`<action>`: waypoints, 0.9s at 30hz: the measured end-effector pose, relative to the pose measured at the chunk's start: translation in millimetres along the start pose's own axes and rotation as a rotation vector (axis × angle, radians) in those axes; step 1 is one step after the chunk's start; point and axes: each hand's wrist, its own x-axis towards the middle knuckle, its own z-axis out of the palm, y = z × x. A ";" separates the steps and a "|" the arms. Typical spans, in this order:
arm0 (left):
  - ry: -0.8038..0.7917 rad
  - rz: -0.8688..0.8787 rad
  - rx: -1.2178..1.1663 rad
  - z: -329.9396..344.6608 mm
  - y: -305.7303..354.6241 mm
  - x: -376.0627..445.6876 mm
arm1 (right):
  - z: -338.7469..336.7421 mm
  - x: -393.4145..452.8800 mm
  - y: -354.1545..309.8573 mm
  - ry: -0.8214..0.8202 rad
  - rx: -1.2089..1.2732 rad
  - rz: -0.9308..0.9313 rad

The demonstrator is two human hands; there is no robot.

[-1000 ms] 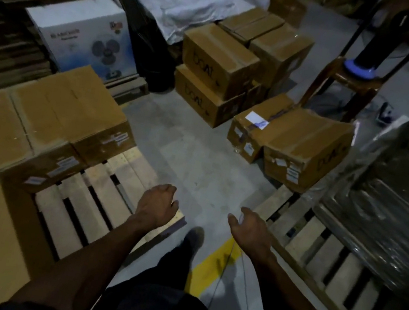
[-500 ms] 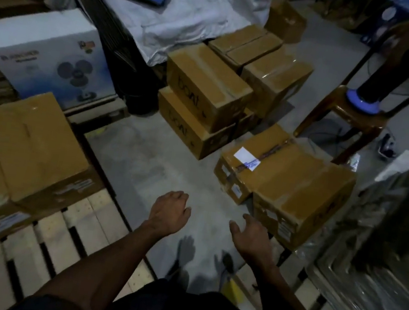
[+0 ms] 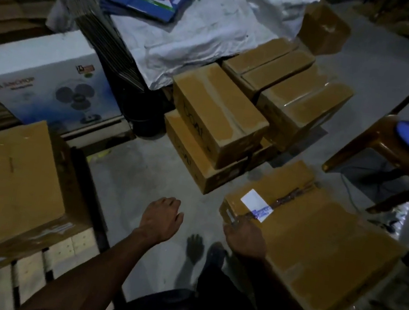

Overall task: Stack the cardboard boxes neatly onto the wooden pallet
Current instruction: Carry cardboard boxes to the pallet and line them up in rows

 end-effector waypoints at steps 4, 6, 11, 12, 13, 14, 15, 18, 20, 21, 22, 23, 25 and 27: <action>0.059 -0.031 -0.012 -35.7 18.2 71.7 | -48.9 65.0 -10.1 0.008 -0.060 -0.080; 0.073 -0.049 -0.029 -55.7 24.2 108.2 | -80.1 96.5 -20.1 0.100 -0.042 -0.115; 0.065 -0.075 -0.065 -94.9 30.4 191.2 | -149.7 177.7 -44.9 -0.084 -0.063 -0.125; 0.066 -0.085 -0.079 -102.9 30.4 208.5 | -161.3 196.0 -51.2 -0.080 -0.043 -0.137; 0.075 -0.093 -0.097 -110.6 30.5 223.9 | -176.0 212.6 -59.8 -0.081 -0.045 -0.150; 0.089 -0.100 -0.110 -116.2 30.0 237.2 | -185.8 228.8 -66.2 -0.082 -0.046 -0.155; 0.095 -0.113 -0.130 -122.8 28.8 254.3 | -196.9 246.7 -74.4 -0.082 -0.063 -0.157; 0.101 -0.182 -0.232 -135.6 22.1 308.8 | -226.9 302.9 -100.6 -0.064 -0.077 -0.171; 0.086 -0.253 -0.384 -138.3 15.6 345.6 | -244.1 337.7 -117.8 -0.056 -0.082 -0.153; 0.072 -0.306 -0.498 -140.1 12.4 364.1 | -253.4 355.3 -127.6 -0.054 -0.076 -0.139; 0.063 -0.372 -0.624 -141.4 8.3 385.0 | -258.9 378.0 -135.5 -0.052 -0.059 -0.133; 0.053 -0.445 -0.759 -143.7 5.5 403.9 | -265.6 396.1 -144.3 -0.055 -0.050 -0.133; 0.048 -0.567 -1.034 -148.2 0.3 439.4 | -270.9 435.4 -156.5 -0.068 -0.008 -0.124; 0.061 -0.667 -1.245 -148.1 -7.5 476.2 | -268.6 481.5 -166.0 -0.094 0.070 -0.088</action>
